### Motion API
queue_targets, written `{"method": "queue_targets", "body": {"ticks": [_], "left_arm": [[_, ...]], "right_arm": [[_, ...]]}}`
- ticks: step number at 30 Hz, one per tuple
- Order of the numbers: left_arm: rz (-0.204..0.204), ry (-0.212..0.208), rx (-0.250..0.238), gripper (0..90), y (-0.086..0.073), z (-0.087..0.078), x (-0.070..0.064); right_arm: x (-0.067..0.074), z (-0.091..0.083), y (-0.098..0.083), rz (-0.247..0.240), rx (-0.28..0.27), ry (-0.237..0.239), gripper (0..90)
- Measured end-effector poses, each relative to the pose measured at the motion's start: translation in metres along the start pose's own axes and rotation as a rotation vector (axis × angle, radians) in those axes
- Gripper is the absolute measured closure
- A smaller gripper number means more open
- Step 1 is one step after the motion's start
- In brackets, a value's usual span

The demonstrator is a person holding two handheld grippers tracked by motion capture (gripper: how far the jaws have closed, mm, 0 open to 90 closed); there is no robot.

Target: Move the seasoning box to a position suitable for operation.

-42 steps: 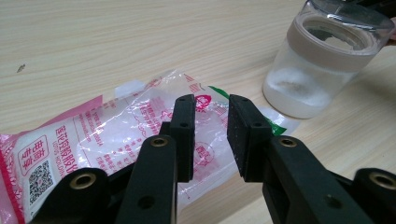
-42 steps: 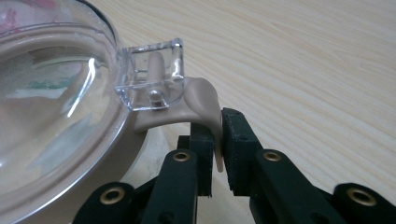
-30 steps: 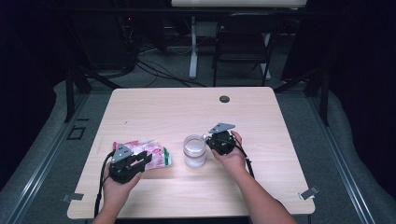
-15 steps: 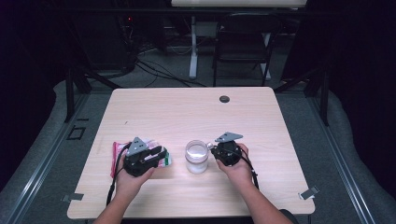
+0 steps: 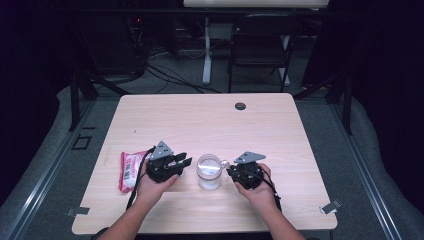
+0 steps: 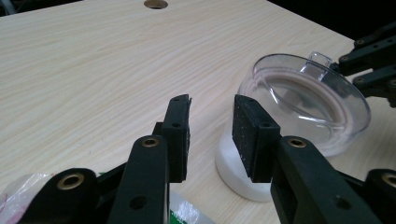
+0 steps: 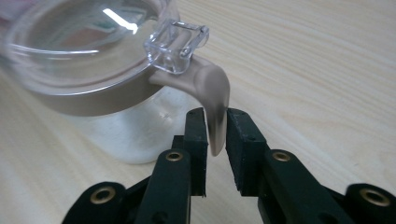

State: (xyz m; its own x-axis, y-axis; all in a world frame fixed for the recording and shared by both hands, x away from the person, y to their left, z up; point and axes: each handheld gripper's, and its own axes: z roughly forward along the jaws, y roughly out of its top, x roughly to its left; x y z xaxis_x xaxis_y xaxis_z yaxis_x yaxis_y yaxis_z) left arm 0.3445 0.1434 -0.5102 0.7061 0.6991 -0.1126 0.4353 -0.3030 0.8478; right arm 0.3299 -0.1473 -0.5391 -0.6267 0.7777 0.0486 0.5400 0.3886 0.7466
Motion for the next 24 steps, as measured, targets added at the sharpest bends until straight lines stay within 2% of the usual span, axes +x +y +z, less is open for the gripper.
{"method": "queue_targets", "body": {"ticks": [4,6,8,9,14,16,19,24], "left_arm": [[-0.011,0.006,-0.009,65.7,0.002,0.002,0.001],[-0.033,-0.005,-0.007,65.4,0.003,0.004,0.002],[-0.041,-0.008,-0.008,65.4,0.003,0.005,0.002],[-0.039,-0.003,-0.01,64.5,0.003,0.006,0.002],[-0.045,-0.003,-0.013,62.9,0.003,0.006,0.003],[-0.039,0.003,-0.008,62.4,0.002,0.005,0.003],[-0.041,0.009,-0.006,61.5,0.002,0.005,0.003],[-0.038,0.017,-0.01,60.6,0.0,0.003,0.003]], "right_arm": [[-0.001,-0.007,-0.002,0.017,-0.015,0.015,70.3],[-0.002,-0.013,-0.003,0.027,-0.019,0.013,66.1],[-0.003,-0.016,-0.002,0.034,-0.015,0.013,65.5],[-0.004,-0.02,-0.001,0.064,-0.03,0.026,65.5],[-0.009,-0.027,0.001,0.094,-0.049,0.036,67.8],[-0.013,-0.029,0.001,0.122,-0.06,0.05,69.5],[-0.016,-0.031,0.003,0.127,-0.068,0.049,70.1],[-0.02,-0.032,0.005,0.155,-0.084,0.081,72.4]]}}
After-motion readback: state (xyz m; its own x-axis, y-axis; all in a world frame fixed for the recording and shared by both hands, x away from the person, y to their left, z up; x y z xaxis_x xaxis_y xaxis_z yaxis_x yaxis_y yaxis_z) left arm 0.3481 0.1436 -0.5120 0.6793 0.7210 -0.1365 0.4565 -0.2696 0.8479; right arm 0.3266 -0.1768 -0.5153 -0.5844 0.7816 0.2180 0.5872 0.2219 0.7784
